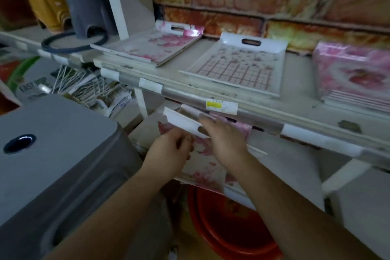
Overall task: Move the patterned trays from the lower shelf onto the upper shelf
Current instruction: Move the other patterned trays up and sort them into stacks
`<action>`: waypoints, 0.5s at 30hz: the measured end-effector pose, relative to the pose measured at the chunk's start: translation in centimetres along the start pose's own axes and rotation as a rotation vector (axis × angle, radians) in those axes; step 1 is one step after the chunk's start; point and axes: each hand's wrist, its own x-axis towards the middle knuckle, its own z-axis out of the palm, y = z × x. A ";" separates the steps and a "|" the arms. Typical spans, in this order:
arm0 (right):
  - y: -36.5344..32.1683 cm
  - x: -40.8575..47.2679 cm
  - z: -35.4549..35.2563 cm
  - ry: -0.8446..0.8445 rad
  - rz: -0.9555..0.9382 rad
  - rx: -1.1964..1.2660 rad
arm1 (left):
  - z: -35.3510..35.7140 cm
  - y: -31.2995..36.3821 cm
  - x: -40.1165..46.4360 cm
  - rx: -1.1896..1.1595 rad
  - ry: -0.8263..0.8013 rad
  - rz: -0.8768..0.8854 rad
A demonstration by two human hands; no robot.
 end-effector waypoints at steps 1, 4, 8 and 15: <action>-0.8 -0.5 -1.1 0.023 -0.006 0.032 | -0.6 0.4 -0.8 -0.007 -0.001 0.021; -3.2 -1.8 -4.3 0.100 0.023 0.084 | -2.3 1.2 -3.2 -0.011 0.009 0.081; -6.3 -3.5 -9.5 0.099 0.148 0.374 | -4.7 2.2 -6.4 -0.035 0.022 0.153; -9.2 -7.6 -15.8 0.203 0.221 0.816 | -8.3 3.7 -10.4 -0.147 0.017 0.197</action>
